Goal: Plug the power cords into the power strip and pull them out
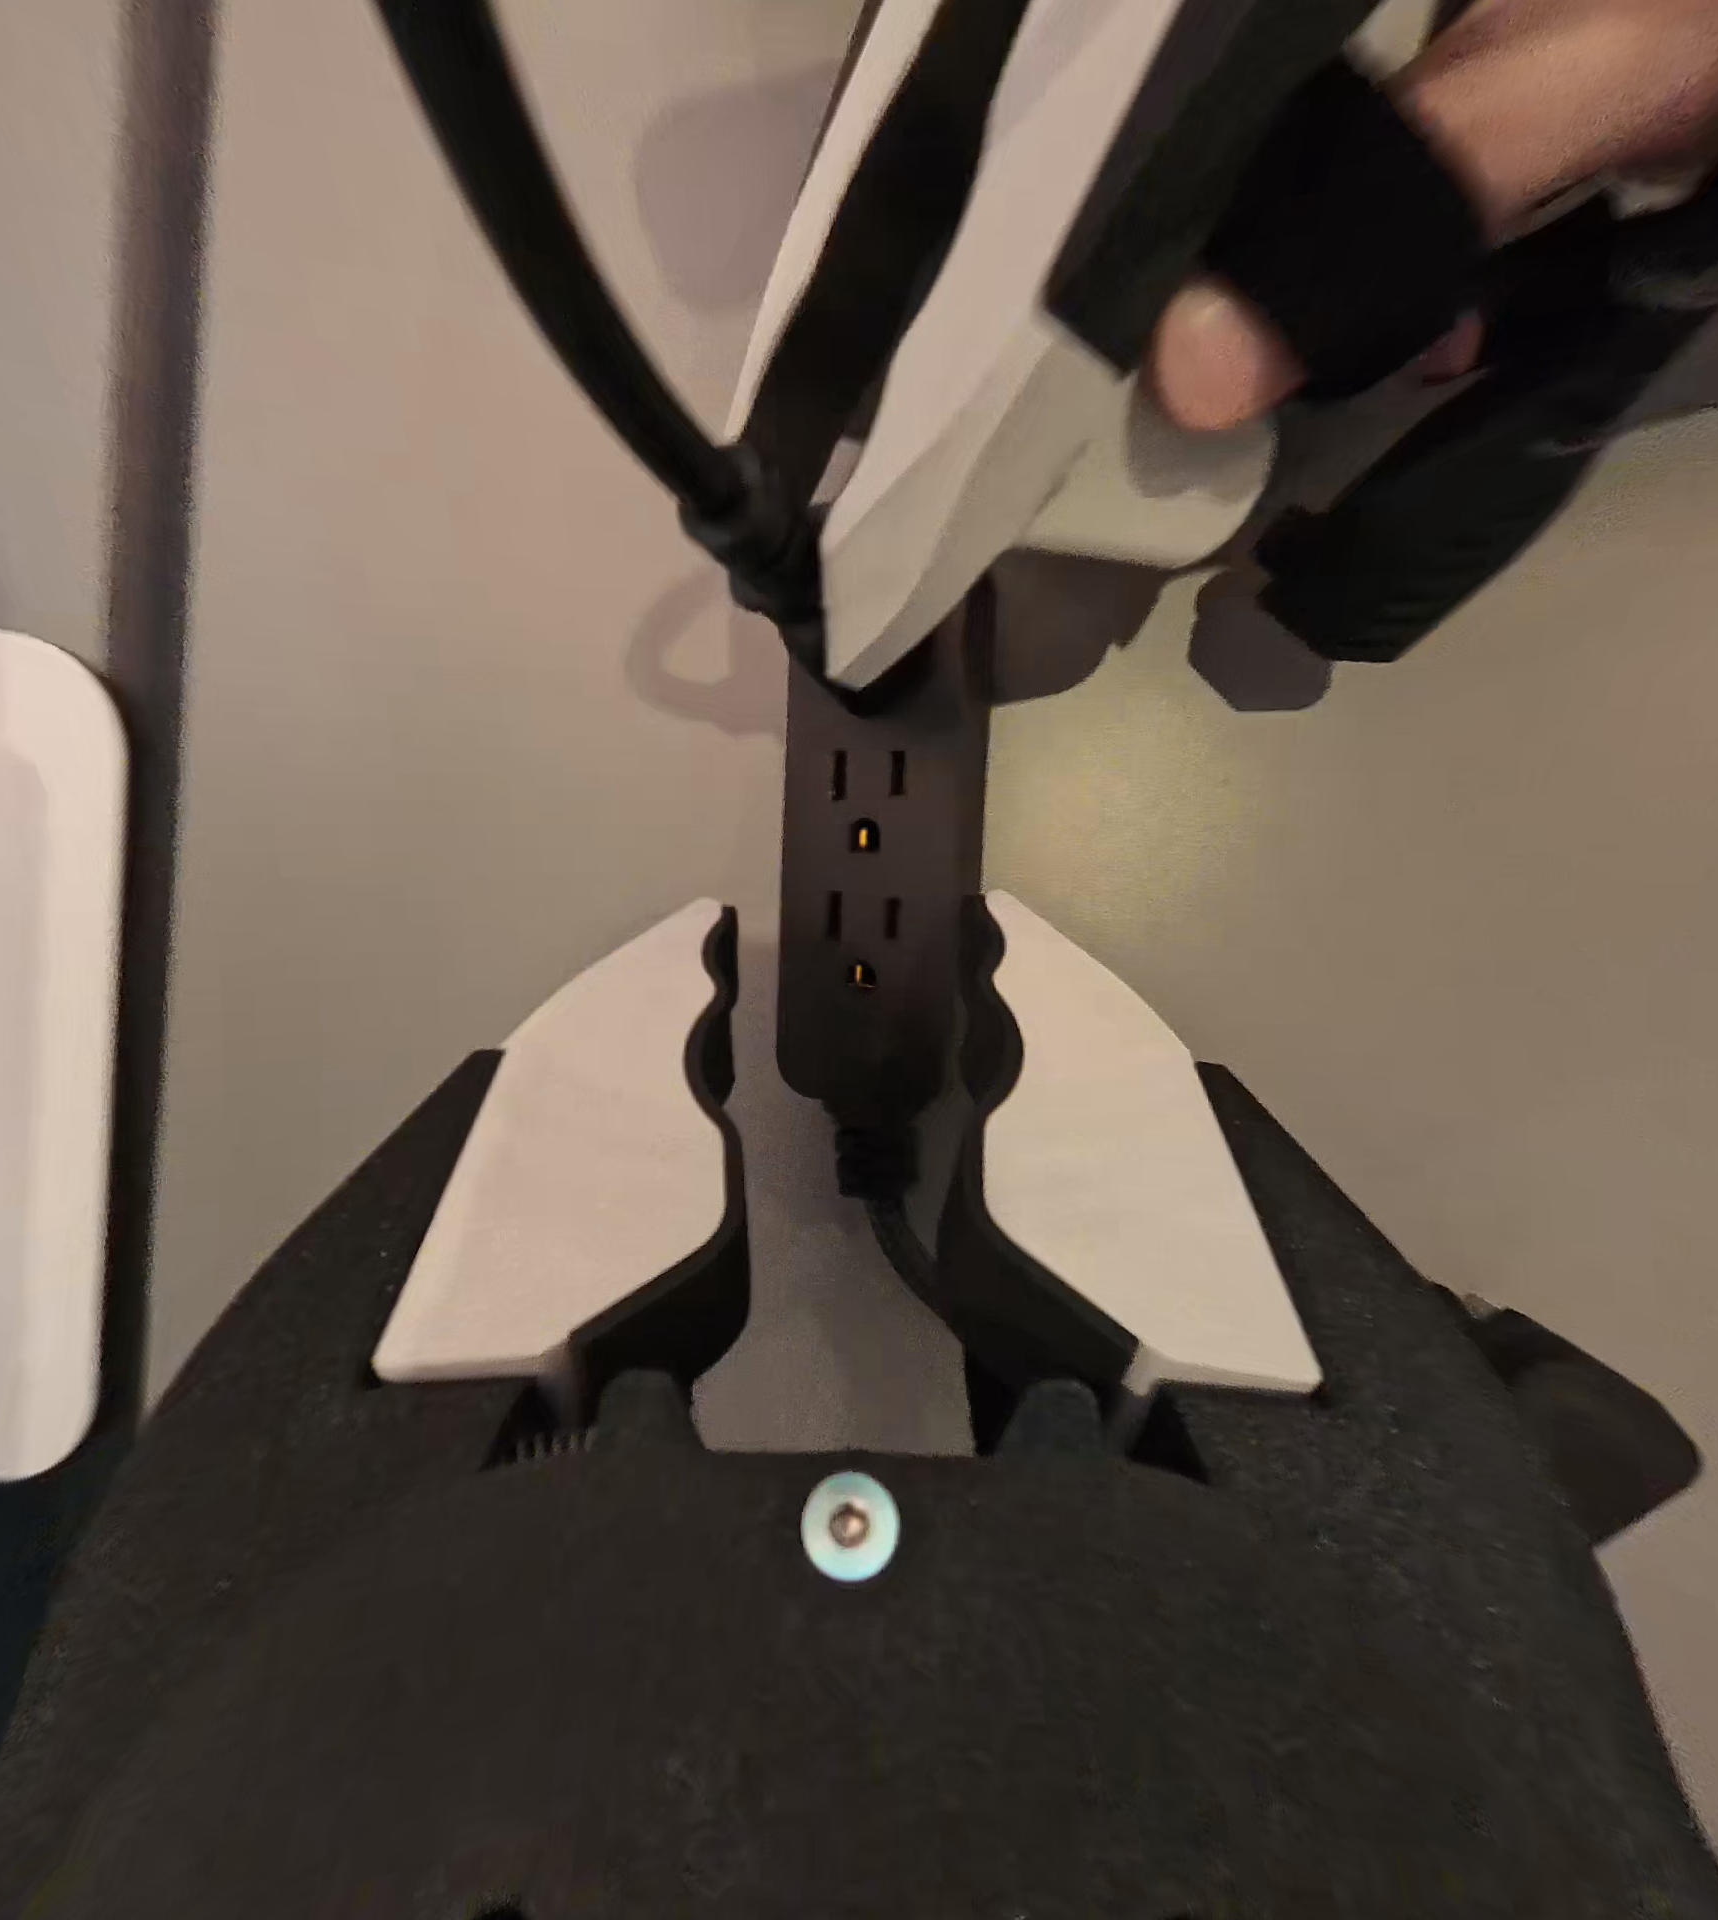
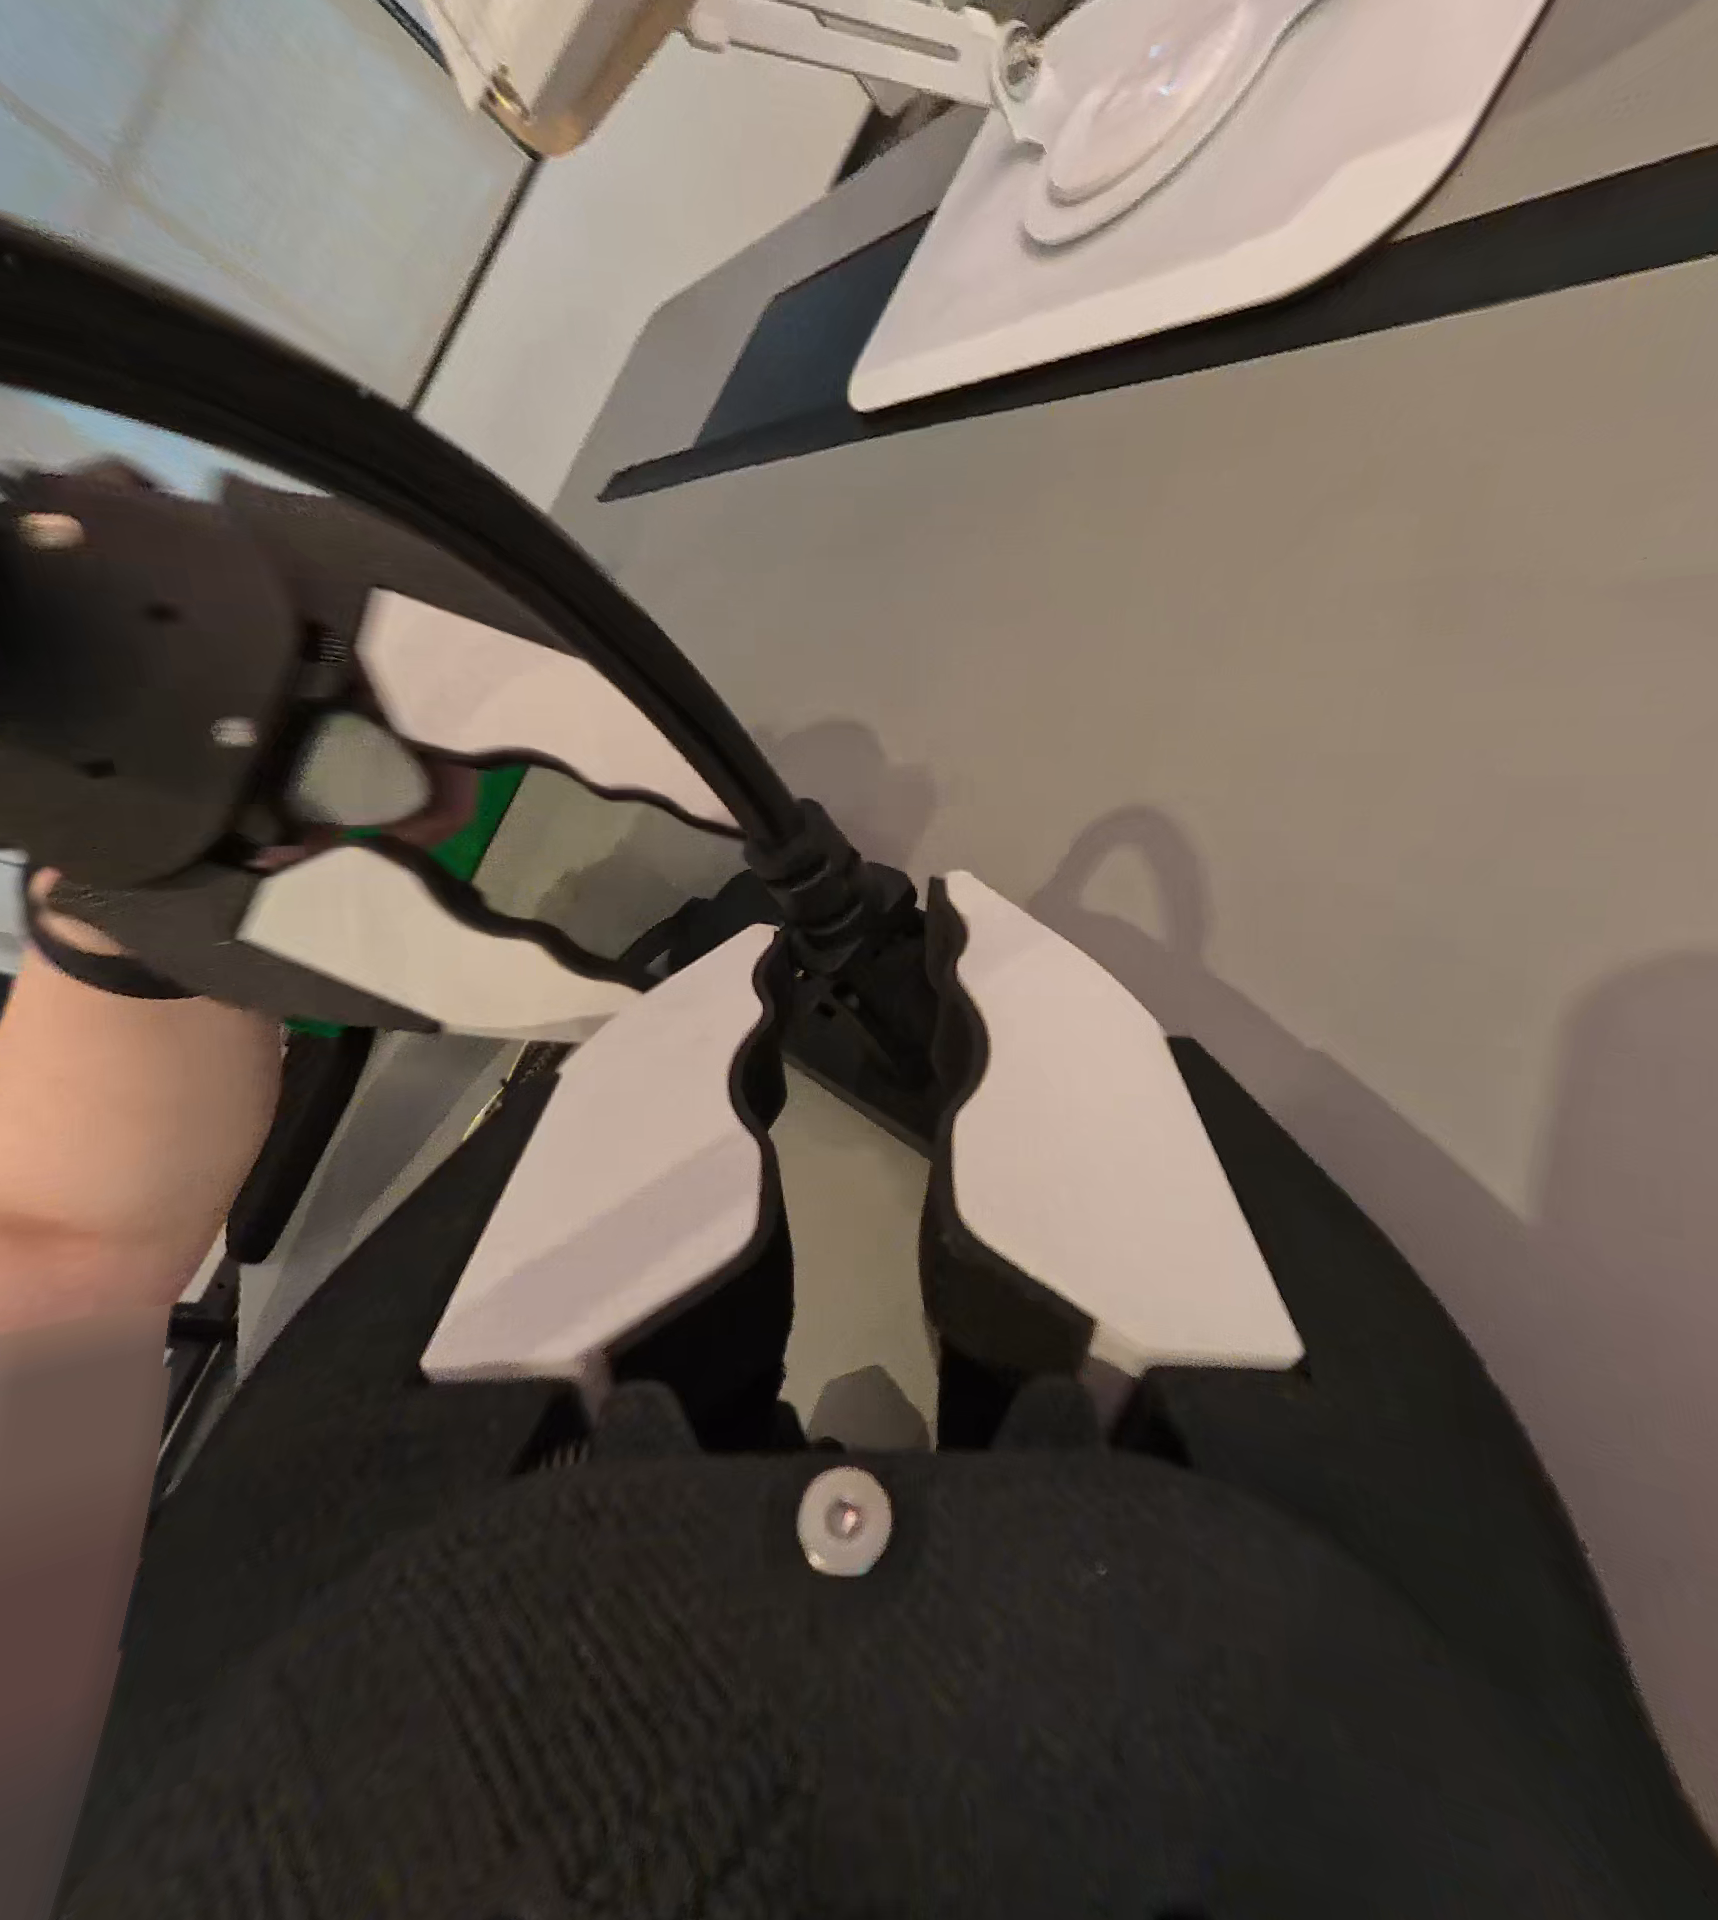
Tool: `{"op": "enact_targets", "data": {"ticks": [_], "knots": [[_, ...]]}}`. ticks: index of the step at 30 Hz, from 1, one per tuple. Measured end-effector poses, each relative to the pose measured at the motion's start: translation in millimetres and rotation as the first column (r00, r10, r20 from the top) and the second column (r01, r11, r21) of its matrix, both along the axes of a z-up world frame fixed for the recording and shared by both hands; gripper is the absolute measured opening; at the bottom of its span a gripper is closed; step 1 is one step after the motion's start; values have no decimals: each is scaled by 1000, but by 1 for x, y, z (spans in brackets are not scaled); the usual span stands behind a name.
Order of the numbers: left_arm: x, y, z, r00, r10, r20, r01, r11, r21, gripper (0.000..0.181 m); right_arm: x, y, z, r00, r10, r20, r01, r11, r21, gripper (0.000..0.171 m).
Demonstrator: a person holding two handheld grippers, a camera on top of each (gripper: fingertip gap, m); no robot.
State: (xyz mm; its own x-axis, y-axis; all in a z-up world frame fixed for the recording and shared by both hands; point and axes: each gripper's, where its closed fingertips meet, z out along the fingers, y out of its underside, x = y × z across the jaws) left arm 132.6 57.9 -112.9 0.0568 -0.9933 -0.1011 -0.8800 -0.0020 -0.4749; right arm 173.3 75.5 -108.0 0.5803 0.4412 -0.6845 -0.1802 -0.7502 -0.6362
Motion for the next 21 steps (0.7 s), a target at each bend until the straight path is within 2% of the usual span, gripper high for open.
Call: {"op": "enact_targets", "data": {"ticks": [3,5,8,11,13,17,21], "knots": [[2,-17,13,998,-59,-4,59,993,104,42,0,-1,0,1000,-30,-1,30,997,-72,28],[5,-23,6,996,-79,-42,85,983,163,45,1,-5,0,999,-25,-20,22,990,-139,28],[13,-34,-15,989,-100,-110,118,978,170,50,2,-10,0,999,-21,-45,11,979,-206,28],[17,-20,-26,978,-90,-189,150,931,332,51,2,-10,0,999,-11,-34,4,978,-210,28],[17,-15,-35,969,-75,-237,158,923,351,51,3,-8,0,999,-5,-33,-2,977,-212,29],[18,-1,-36,957,-82,-278,196,889,413,39,4,-3,0,997,4,-71,-19,977,-212,29],[14,-1,-35,927,-103,-361,248,890,382,39,4,-3,2,990,75,-121,-95,981,-167,29]]}}
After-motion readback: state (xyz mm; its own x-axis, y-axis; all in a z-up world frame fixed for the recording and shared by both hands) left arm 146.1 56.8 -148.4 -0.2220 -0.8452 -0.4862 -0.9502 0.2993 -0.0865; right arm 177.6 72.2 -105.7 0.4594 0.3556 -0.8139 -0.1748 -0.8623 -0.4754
